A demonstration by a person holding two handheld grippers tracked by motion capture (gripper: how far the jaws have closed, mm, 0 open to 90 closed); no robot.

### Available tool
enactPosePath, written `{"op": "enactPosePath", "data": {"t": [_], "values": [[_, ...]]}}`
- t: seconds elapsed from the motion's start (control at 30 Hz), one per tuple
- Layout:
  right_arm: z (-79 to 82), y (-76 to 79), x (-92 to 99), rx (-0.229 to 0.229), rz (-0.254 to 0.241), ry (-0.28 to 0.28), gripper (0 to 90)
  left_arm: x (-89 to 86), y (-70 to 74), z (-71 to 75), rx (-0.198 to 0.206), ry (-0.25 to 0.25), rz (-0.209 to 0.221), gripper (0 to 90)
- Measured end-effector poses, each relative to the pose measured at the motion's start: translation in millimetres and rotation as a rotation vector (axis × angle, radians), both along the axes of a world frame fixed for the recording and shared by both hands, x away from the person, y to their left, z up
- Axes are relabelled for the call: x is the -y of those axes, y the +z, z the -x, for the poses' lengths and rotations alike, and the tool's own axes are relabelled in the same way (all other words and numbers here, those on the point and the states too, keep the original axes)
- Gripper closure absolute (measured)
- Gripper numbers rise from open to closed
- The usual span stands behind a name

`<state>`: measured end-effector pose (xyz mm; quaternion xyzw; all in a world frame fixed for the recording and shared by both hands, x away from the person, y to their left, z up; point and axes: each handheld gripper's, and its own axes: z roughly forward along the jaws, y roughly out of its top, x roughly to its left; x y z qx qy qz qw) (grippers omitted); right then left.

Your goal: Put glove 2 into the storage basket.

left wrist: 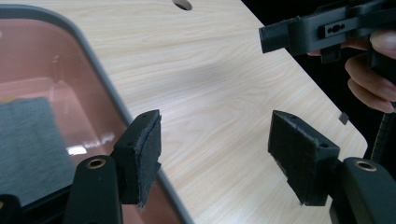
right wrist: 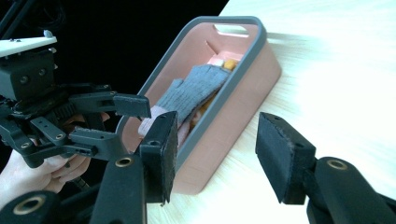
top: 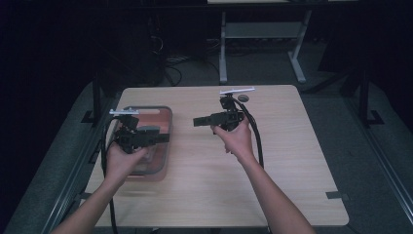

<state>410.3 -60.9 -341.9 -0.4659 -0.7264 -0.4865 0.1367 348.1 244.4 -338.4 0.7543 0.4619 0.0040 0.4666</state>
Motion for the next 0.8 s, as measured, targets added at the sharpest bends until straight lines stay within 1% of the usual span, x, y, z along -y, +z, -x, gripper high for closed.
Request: {"op": "enactPosePath", "data": {"t": [0.1, 0.2, 0.23, 0.3, 0.33, 0.6, 0.8], "values": [[1.6, -0.8, 10.0, -0.009, 0.0, -0.017, 47.9, 7.6, 0.7, -0.3, 0.004, -0.014, 0.003, 34.6], [2.9, -1.6, 19.3, -0.008, -0.001, -0.035, 47.7, 14.7, 1.3, -0.8, 0.011, -0.03, 0.005, 34.5], [3.8, -1.6, 24.1, -0.015, -0.003, -0.043, 47.6, 17.0, 1.0, -1.0, 0.008, -0.031, 0.008, 34.4], [4.5, -2.3, 29.7, -0.014, 0.001, -0.054, 47.5, 20.0, 0.2, -1.5, 0.005, -0.036, 0.01, 34.1], [4.9, -2.7, 32.7, -0.018, 0.002, -0.059, 47.4, 22.3, -0.3, -1.7, 0.009, -0.043, 0.007, 34.0], [9.3, -8.2, 52.3, -0.031, -0.02, -0.082, 47.1, 37.6, -2.8, -0.9, 0.004, -0.072, 0.004, 33.1], [14.7, -10.1, 70.0, -0.033, -0.028, -0.111, 46.9, 48.4, -3.6, 0.8, 0.006, -0.094, 0.003, 32.8]]}}
